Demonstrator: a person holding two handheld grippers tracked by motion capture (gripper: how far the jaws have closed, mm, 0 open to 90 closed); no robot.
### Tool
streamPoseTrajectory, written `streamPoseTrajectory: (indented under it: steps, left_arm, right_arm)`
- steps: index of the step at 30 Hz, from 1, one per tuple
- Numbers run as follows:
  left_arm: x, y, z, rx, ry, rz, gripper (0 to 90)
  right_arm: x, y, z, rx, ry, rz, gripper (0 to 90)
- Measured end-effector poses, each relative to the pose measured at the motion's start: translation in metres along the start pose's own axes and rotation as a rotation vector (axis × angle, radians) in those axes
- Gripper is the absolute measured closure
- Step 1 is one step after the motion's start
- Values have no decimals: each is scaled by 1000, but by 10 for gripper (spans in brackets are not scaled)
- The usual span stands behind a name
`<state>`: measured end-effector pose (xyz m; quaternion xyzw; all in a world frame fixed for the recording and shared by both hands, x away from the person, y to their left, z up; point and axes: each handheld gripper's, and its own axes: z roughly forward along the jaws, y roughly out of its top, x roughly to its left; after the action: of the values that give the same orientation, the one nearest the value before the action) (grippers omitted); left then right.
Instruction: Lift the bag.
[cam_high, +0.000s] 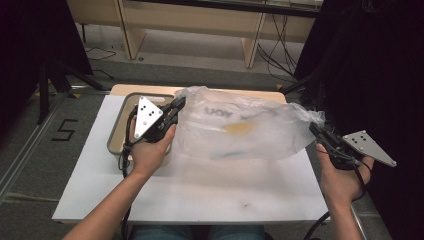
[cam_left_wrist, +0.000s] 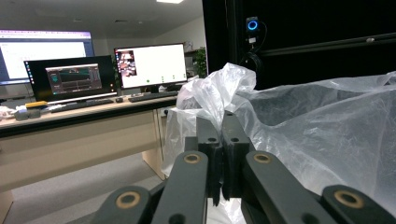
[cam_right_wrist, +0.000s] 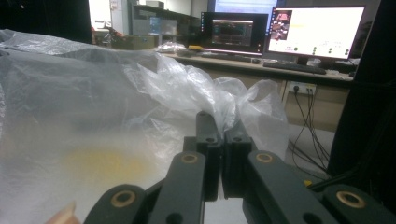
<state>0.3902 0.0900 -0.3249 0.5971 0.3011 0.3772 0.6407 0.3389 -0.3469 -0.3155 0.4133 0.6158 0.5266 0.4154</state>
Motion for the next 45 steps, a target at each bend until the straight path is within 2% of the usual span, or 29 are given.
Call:
streamPoseTrajectory:
  steps: [14,23,33,45]
  left_arm:
    - [4,-12,14,39,20,-8,882]
    - [8,-20,20,68,33,1,881]
    - [12,-28,25,99,40,3,878]
    - [13,-31,28,115,35,0,855]
  right_arm:
    - [5,-9,19,28,-7,-4,881]
    - [4,-16,32,52,-20,-5,881]
    - [4,-20,41,63,-31,-7,882]
    - [5,-21,47,69,-37,-8,881]
